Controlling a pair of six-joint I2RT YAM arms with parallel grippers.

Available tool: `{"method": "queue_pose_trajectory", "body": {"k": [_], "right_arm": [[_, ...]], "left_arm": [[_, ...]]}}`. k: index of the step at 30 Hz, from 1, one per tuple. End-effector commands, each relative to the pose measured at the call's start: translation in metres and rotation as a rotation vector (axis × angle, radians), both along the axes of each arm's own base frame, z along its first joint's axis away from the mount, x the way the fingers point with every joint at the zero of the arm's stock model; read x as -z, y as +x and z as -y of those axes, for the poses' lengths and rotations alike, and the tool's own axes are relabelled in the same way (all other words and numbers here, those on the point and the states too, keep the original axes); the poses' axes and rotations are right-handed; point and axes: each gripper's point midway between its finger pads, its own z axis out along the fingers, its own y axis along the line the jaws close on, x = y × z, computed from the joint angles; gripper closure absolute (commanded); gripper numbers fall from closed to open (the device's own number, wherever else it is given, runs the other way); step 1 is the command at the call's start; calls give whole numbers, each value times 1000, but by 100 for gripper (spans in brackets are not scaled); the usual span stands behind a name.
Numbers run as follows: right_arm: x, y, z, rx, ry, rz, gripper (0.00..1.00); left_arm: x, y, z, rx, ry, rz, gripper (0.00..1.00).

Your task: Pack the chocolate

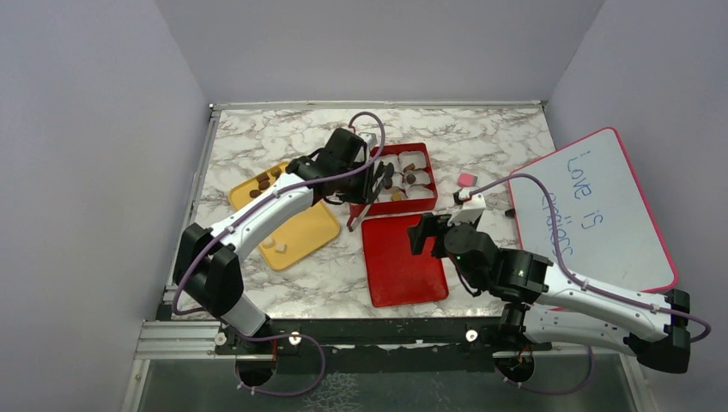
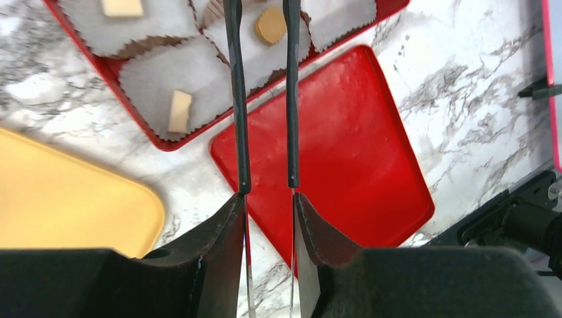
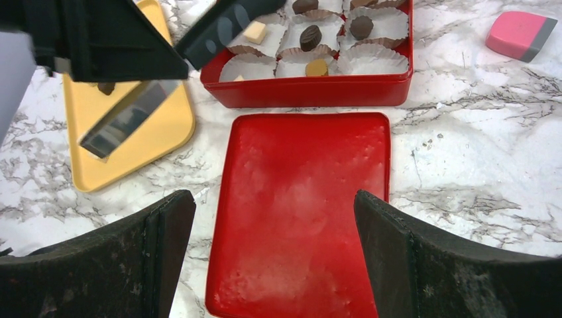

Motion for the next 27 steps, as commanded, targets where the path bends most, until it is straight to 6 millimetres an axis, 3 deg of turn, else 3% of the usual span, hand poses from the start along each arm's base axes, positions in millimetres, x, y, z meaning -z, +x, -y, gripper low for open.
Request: {"method": "queue_pose_trajectory", "body": {"k": [1,13,27], "right_arm": [[0,2,-1,13,6,4,5],[2,3,-7,-2,-1,1,5],[3,5,-11,-14,-18,4,5]], "left_arm": [[-46,15,-13,-81,-4,157,68],[-46,20,-71,-259,138,194,68],[0,14,-170,-483,237,73,68]]}}
